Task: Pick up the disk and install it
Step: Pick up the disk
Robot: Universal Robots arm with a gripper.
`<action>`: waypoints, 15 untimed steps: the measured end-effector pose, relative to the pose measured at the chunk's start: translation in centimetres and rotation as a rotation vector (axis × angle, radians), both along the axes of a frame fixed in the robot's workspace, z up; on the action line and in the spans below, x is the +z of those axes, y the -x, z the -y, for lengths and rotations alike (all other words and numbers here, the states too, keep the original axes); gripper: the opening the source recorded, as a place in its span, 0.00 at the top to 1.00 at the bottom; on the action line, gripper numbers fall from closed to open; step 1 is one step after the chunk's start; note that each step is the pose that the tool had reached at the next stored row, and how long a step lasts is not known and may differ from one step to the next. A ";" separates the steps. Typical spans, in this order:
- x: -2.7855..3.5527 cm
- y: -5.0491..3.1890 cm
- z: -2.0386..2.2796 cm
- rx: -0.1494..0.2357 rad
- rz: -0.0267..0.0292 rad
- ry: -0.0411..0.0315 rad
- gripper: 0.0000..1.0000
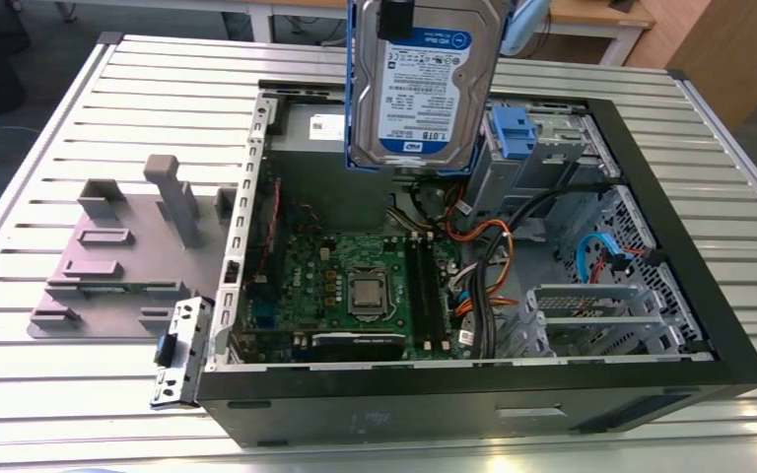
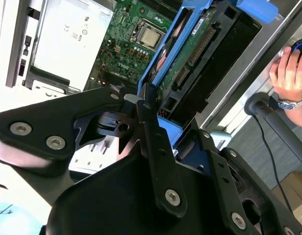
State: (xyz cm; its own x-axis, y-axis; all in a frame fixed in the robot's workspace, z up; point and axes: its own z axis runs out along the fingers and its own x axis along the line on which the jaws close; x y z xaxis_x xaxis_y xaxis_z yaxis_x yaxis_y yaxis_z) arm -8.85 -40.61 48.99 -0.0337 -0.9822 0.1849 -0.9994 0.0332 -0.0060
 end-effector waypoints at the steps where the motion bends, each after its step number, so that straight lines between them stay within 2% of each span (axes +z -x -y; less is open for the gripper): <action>1: 0.00 0.00 0.00 0.000 0.0000 0.0005 0.64; 15: 0.00 0.00 0.06 0.000 0.0000 0.0070 0.64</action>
State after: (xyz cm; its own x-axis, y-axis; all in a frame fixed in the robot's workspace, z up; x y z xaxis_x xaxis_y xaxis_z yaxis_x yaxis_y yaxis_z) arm -8.86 -40.67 48.99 -0.0338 -0.9808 0.1918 -0.9994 0.0332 -0.0062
